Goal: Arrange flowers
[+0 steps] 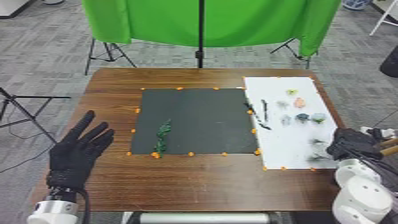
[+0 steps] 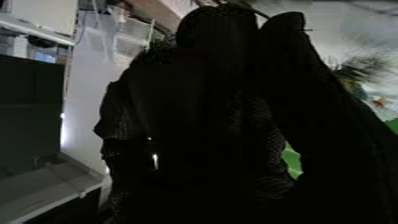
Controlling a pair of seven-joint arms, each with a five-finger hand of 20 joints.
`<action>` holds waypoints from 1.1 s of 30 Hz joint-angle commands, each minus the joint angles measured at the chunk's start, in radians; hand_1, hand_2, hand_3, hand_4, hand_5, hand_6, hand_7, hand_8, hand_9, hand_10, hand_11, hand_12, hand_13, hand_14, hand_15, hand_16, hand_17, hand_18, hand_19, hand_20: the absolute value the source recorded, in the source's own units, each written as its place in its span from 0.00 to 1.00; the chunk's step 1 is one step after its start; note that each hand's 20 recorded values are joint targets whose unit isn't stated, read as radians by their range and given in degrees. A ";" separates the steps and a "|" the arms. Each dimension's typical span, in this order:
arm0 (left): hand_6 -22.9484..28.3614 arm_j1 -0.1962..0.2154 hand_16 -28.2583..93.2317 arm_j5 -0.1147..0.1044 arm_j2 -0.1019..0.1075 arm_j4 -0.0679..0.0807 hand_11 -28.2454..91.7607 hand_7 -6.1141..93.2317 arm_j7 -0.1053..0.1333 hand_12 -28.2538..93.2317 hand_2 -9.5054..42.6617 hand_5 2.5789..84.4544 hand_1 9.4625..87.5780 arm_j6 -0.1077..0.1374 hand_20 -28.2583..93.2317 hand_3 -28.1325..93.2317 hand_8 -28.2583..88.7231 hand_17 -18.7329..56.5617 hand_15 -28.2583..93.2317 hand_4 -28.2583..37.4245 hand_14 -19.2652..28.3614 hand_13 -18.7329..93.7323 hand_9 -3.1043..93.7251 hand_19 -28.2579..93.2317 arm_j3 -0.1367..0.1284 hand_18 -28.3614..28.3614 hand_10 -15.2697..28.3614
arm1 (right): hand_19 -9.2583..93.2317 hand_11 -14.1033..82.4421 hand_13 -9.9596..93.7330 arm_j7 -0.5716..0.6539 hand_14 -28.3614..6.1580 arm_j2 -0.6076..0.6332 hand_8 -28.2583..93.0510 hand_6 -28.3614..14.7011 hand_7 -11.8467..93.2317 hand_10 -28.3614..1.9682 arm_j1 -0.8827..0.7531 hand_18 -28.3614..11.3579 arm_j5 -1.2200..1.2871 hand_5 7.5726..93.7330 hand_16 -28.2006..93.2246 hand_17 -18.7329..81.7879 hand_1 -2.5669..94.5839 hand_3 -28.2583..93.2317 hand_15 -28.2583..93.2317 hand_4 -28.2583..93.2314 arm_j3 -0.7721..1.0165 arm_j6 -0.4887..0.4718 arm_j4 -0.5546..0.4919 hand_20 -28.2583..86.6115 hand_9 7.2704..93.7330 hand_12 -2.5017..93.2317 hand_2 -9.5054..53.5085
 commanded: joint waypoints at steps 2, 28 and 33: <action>0.54 0.022 0.17 -0.004 -0.001 -0.009 0.38 0.16 0.000 0.30 0.29 0.36 0.15 0.016 0.27 0.90 0.15 0.09 0.56 0.00 0.97 0.35 0.36 0.65 -0.008 0.93 0.78 | 1.00 0.58 0.88 -0.010 0.61 -0.011 0.26 0.64 0.29 0.59 0.057 0.15 -0.050 0.92 0.38 0.58 0.58 0.80 0.79 0.00 -0.017 -0.020 -0.068 0.50 0.94 0.22 0.01; 0.55 0.028 0.17 -0.004 0.042 -0.033 0.38 0.17 -0.009 0.31 0.29 0.36 0.16 0.036 0.27 0.90 0.15 0.09 0.56 0.00 0.97 0.35 0.37 0.65 -0.038 0.93 0.78 | 1.00 0.61 0.90 -0.179 0.57 -0.614 0.29 0.61 0.29 0.58 0.713 0.11 -0.063 0.96 0.38 0.60 0.56 0.83 0.82 0.00 -0.628 -0.153 0.017 0.60 0.97 0.23 0.00; 0.55 0.036 0.17 -0.005 0.049 -0.040 0.38 0.17 -0.016 0.31 0.29 0.36 0.16 0.047 0.27 0.90 0.15 0.09 0.57 0.00 0.97 0.35 0.37 0.65 -0.052 0.93 0.78 | 1.00 0.61 0.90 -0.173 0.56 -0.657 0.29 0.62 0.29 0.57 0.749 0.10 -0.052 0.97 0.38 0.61 0.55 0.83 0.82 0.00 -0.673 -0.251 0.074 0.61 0.97 0.23 0.00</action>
